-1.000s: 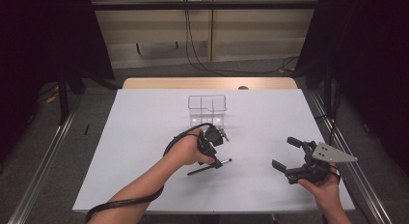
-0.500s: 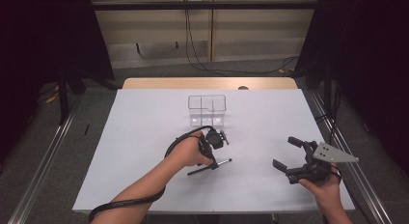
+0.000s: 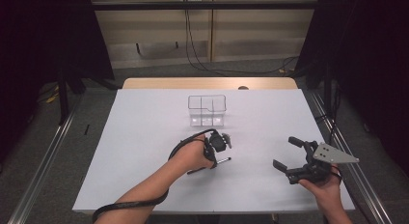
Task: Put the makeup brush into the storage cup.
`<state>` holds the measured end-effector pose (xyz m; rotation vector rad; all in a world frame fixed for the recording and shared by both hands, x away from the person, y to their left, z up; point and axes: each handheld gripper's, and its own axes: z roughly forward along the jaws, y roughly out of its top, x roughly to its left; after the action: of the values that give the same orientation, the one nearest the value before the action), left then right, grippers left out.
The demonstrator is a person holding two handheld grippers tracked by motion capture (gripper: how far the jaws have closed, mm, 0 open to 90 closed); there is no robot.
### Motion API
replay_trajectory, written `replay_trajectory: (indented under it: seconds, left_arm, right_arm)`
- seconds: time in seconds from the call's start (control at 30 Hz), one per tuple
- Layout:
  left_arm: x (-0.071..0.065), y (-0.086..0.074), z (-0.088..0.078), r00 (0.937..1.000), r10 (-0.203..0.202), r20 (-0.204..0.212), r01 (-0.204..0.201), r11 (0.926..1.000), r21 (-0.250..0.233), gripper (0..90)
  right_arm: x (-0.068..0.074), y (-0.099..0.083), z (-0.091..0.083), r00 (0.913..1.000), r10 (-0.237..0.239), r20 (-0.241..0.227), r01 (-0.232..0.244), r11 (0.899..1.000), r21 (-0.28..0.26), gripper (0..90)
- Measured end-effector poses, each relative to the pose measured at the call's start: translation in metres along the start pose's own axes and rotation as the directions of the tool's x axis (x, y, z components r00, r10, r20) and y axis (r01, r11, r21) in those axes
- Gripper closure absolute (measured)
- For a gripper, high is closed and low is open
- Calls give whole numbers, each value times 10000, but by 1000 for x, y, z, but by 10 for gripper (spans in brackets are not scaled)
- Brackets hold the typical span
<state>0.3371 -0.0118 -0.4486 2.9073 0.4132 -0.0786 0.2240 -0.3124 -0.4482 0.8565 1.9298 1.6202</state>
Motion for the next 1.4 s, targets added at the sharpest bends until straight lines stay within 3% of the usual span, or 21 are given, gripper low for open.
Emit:
replay_trajectory:
  seconds: [0.07, 0.13, 0.23, 0.27, 0.3, 0.33, 0.37, 0.47, 0.53, 0.6, 0.67, 0.87, 1.13, 1.23, 1.3, 1.37, 1.4]
  left_arm:
    - [0, 1, -1, 10000, 46, 41, -46, 9999, 120, 841]
    - [0, 0, 0, 10000, -75, -16, 75, 10000, -57, 841]
    - [1, -2, -2, 9996, -179, 237, 181, 9998, -92, 842]
    - [0, -4, 0, 9997, -237, 64, 238, 9993, -295, 843]
    - [2, -4, -2, 9999, -68, 146, 70, 9998, -161, 843]
    - [1, -5, -2, 9995, -265, 172, 270, 9991, -315, 843]
    - [3, -5, -3, 9996, -182, 197, 187, 9995, -251, 843]
    - [5, -9, -2, 9976, -543, 419, 568, 9965, -619, 842]
    - [8, -11, -5, 9960, -562, 700, 615, 9952, -765, 842]
    - [9, -14, -7, 9930, -852, 817, 965, 9846, -1456, 842]
    - [9, -15, -8, 9918, -931, 871, 1061, 9816, -1590, 842]
    - [14, -20, -14, 9915, -983, 848, 1170, 9597, -2554, 842]
    - [18, -24, -21, 9876, -1293, 889, 1537, 9109, -3829, 842]
    - [21, -27, -23, 9853, -1410, 967, 1693, 8846, -4346, 842]
    - [21, -28, -23, 9791, -1738, 1060, 2034, 8517, -4829, 842]
    - [22, -31, -25, 9791, -1820, 909, 2027, 8349, -5117, 842]
    - [23, -32, -25, 9774, -1880, 966, 2105, 8227, -5281, 842]
  right_arm:
    - [0, 0, 0, 10000, -11, 9, 11, 10000, 2, 0]
    - [-1, 0, 0, 10000, -1, 21, 1, 10000, -3, 0]
    - [-1, 0, -1, 10000, 31, 38, -31, 10000, -1, 0]
    - [-1, 0, -1, 10000, 35, 25, -35, 10000, -25, 0]
    - [-2, 0, -1, 10000, 34, 27, -34, 10000, -27, 0]
    - [-2, 0, -1, 10000, 22, 32, -22, 10000, -22, 0]
    - [-2, 0, -1, 10000, 39, 29, -39, 10000, -24, 0]
    - [-2, -1, -1, 10000, 39, 47, -39, 10000, -47, 0]
    - [-2, 0, -1, 10000, 37, 52, -37, 10000, -49, 0]
    - [-2, -1, 0, 10000, 36, 20, -36, 10000, -33, 0]
    - [-2, -1, 0, 10000, 27, 20, -27, 10000, -16, 0]
    - [-1, -1, 1, 10000, 29, -29, -28, 10000, 20, 0]
    - [-1, -1, 1, 10000, 24, -6, -24, 10000, 13, 0]
    - [-1, -1, 1, 10000, 23, -29, -23, 10000, 24, 0]
    - [-1, -1, 2, 10000, 33, -26, -33, 10000, 25, 0]
    - [-1, -1, 2, 10000, 30, -19, -30, 10000, 21, 0]
    - [-1, -1, 2, 10000, 21, -24, -21, 10000, 16, 0]
